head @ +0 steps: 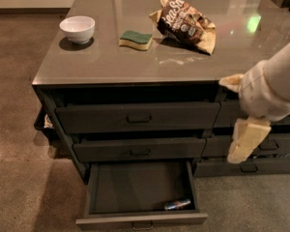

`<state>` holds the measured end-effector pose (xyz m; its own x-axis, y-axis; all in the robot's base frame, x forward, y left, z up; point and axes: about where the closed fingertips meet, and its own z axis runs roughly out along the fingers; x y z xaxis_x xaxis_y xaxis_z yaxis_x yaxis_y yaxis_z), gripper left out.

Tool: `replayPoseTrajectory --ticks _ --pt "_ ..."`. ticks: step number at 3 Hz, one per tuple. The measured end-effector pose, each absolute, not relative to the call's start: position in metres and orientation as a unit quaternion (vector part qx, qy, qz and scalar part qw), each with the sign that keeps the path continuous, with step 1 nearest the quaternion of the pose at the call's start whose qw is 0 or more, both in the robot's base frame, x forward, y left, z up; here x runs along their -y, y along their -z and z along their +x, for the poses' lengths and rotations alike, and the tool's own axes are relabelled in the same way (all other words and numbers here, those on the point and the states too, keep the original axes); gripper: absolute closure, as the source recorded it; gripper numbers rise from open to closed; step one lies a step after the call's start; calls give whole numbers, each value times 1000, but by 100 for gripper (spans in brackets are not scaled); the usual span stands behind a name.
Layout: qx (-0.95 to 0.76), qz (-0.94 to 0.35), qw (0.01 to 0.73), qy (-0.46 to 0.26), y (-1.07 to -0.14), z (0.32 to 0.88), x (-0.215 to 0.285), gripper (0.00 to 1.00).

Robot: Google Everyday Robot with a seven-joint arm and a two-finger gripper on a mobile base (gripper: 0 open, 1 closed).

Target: Pick redbull can from bottom drawer and place on counter

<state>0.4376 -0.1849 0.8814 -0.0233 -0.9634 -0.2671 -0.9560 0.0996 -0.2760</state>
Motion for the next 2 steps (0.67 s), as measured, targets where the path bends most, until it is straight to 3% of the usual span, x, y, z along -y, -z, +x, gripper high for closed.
replayPoseTrajectory --ticks 1,2 --pt "-677 -702 220 -20 -812 428 168 0" --pt "-658 -713 242 4 -805 438 166 0"
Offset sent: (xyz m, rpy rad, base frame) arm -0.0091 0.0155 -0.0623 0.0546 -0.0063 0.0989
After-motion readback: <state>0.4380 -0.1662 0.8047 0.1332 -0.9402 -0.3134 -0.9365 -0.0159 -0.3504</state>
